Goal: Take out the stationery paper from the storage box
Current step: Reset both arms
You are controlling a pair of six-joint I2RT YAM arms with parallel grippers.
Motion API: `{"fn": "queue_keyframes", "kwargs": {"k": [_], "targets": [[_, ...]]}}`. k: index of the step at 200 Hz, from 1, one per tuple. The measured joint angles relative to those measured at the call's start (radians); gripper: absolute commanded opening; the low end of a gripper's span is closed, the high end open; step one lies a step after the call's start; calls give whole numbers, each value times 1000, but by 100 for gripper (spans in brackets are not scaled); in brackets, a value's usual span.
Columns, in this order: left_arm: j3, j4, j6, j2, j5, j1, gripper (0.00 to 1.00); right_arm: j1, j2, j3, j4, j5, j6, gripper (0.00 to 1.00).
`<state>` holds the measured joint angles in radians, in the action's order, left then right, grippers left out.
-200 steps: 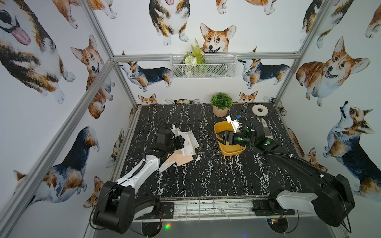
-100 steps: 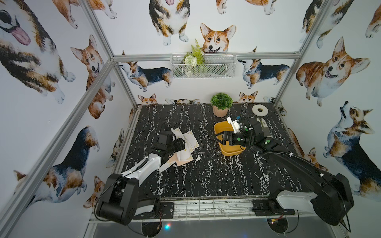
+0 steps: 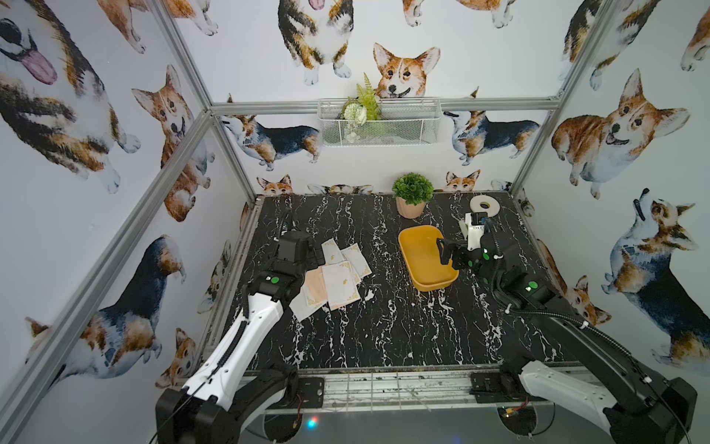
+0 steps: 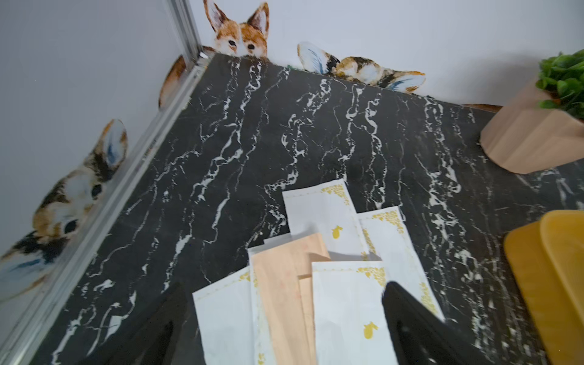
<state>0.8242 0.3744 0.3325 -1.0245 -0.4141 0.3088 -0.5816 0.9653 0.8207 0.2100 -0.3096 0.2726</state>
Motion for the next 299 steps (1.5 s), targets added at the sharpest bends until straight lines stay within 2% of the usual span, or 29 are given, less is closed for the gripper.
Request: {"fn": "queue_keyframes", "kwargs": {"k": [14, 36, 60, 79, 115, 140, 156, 179, 202, 224, 251, 269, 299], "targets": [[-117, -102, -73, 26, -47, 0, 100, 13, 6, -60, -34, -107, -51, 100], [-304, -307, -187, 27, -90, 0, 100, 76, 32, -179, -162, -210, -100, 100], [-397, -528, -283, -43, -99, 0, 100, 133, 102, -345, -354, -280, -158, 100], [-455, -718, -324, -117, -93, -15, 100, 153, 200, -410, -520, -314, -222, 100], [-470, -943, -341, -297, -10, -108, 100, 229, 303, -397, -731, -296, -276, 100], [-462, -1052, -348, -372, 58, -139, 100, 285, 334, -325, -735, -296, -276, 100], [-460, -1117, -352, -419, 91, -158, 100, 290, 329, -341, -749, -294, -280, 100], [-482, -1237, -351, -512, 130, -181, 100, 323, 351, -439, -805, -260, -293, 100], [-477, -1262, -351, -537, 183, -204, 100, 368, 426, -495, -905, -221, -294, 100], [-447, -1271, -351, -539, 233, -220, 100, 418, 433, -497, -921, -136, -289, 100], [-441, -1265, -338, -541, 266, -247, 100, 541, 491, -498, -989, 10, -235, 100], [-441, -1265, -336, -542, 285, -249, 100, 551, 492, -498, -998, 94, -217, 100], [-441, -1265, -335, -542, 293, -249, 100, 558, 488, -499, -1011, 129, -202, 100]]}}
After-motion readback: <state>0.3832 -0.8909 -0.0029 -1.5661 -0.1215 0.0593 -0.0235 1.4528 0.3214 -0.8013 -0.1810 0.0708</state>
